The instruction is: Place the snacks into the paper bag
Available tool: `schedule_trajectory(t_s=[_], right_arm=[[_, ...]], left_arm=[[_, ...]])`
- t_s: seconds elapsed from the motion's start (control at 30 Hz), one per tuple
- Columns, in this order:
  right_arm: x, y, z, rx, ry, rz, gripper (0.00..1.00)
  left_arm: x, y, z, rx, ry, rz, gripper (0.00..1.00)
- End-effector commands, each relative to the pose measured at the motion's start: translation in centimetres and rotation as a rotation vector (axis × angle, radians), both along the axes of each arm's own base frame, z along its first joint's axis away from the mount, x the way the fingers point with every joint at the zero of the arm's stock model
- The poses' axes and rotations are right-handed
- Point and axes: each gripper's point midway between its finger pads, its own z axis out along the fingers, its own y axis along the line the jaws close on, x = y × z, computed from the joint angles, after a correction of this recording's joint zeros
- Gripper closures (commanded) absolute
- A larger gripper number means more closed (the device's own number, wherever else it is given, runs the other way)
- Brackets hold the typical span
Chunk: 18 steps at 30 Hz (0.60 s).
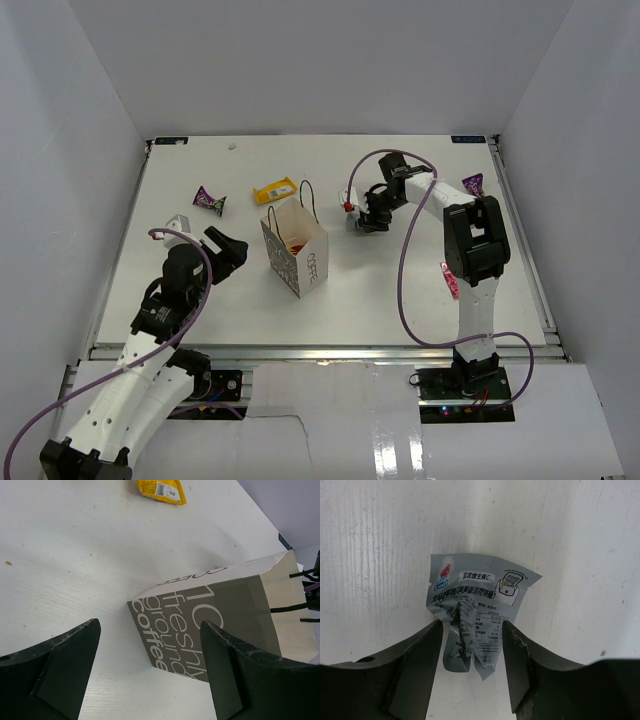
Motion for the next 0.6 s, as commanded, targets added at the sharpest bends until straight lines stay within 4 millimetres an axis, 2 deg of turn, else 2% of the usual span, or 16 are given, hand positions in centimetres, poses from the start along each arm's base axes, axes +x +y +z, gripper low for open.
schedule_trajectory(t_s=[0.0, 0.17, 0.37, 0.43, 0.47, 0.5, 0.57], right_arm=[[0.1, 0.4, -0.5, 0.018, 0.023, -0.035, 0.43], [-0.5, 0.6, -0.3, 0.034, 0.056, -0.062, 0.58], [-2.2, 0.5, -0.1, 0.058, 0.111, -0.089, 0.75], [-2.8, 0.7, 1.2, 0.097, 0.122, -0.097, 0.79], [-3.3, 1.0, 2.1, 0.142, 0.151, -0.108, 0.85], [-3.6, 1.2, 4.4, 0.19, 0.133, -0.105, 0.87], [-4.7, 1.0, 6.4, 0.26, 0.157, -0.117, 0.89]], left_arm=[[0.3, 0.0, 2.1, -0.022, -0.057, 0.011, 0.09], [0.2, 0.2, 2.2, -0.029, -0.064, 0.021, 0.09], [0.2, 0.2, 2.5, -0.032, -0.073, 0.023, 0.09], [0.2, 0.3, 2.4, -0.031, -0.071, 0.023, 0.09], [0.2, 0.2, 2.6, -0.035, -0.075, 0.022, 0.1], [0.1, 0.2, 2.7, -0.036, -0.078, 0.02, 0.1], [0.1, 0.2, 3.0, -0.04, -0.086, 0.02, 0.1]])
